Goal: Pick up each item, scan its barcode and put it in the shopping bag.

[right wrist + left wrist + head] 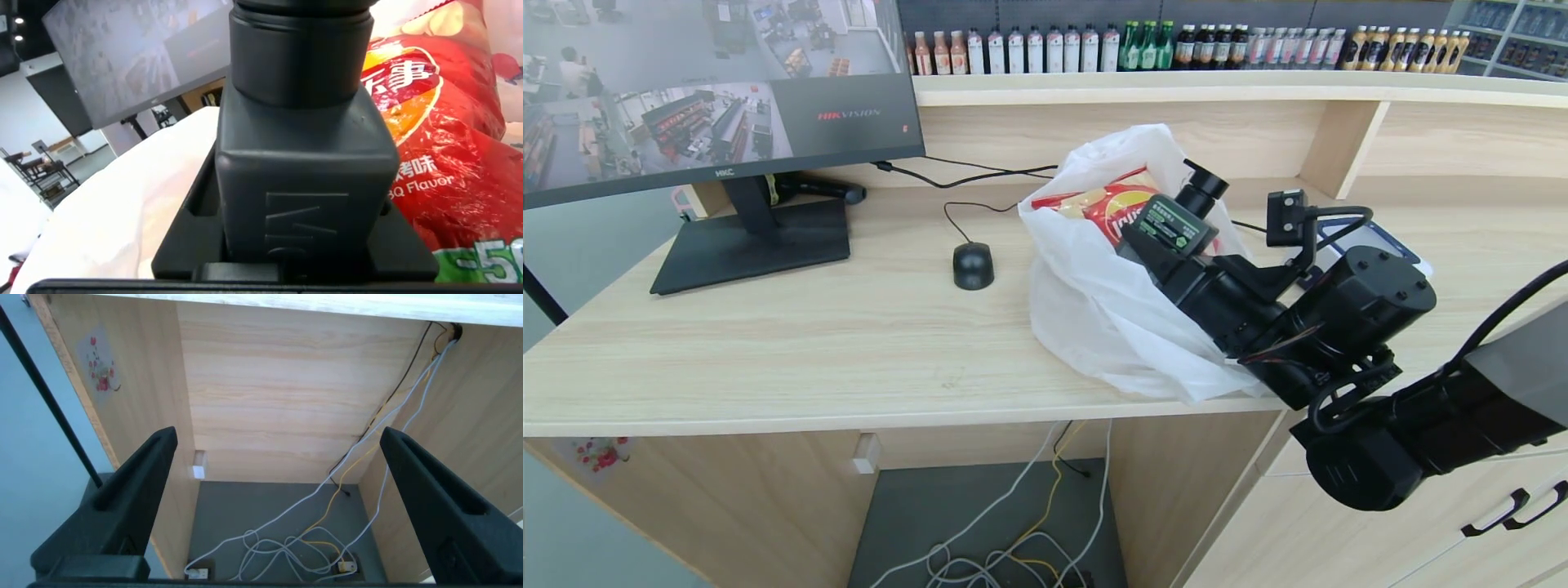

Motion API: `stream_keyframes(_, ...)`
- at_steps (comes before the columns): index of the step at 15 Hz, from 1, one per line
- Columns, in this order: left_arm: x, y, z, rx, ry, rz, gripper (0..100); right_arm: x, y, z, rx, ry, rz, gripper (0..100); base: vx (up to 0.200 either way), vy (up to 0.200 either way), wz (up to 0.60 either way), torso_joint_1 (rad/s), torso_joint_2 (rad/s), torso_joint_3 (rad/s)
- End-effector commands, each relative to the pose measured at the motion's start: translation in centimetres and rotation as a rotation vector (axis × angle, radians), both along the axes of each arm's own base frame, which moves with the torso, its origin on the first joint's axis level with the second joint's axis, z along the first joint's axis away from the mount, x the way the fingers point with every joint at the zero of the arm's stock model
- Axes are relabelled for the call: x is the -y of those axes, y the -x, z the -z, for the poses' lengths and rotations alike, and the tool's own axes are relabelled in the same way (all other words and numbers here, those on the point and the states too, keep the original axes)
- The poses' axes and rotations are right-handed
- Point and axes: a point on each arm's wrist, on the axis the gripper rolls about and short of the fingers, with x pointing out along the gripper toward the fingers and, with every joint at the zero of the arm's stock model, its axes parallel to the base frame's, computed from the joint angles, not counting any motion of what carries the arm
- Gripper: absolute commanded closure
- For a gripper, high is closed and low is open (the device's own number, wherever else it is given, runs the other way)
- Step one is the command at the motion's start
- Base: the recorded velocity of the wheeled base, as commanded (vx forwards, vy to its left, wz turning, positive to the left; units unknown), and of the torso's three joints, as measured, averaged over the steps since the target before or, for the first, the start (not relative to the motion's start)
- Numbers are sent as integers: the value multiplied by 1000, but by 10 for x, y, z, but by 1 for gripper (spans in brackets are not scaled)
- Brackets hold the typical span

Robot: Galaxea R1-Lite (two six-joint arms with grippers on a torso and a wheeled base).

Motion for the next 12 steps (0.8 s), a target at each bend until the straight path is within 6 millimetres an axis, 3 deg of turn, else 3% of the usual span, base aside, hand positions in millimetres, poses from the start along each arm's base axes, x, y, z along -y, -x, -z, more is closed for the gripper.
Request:
stream_keyframes(1, 0, 0, 0, 0, 0, 0, 0, -1, 0, 2, -4, 3, -3, 100, 0, 0, 0, 0, 0, 0)
stream_keyframes(3, 0, 0, 0, 0, 0, 0, 0, 0, 0, 4, -11, 9, -3, 100, 0, 0, 0, 0, 0, 0)
stream_keyframes(4, 0, 0, 0, 0, 0, 1, 0, 0, 1, 5, -10, 15, -3, 0, 0, 0, 0, 0, 0, 0)
stream_keyframes(12, 0, 0, 0, 0, 0, 0, 0, 0, 1, 3, 6, 20, 4, 0, 0, 0, 0, 0, 0, 0)
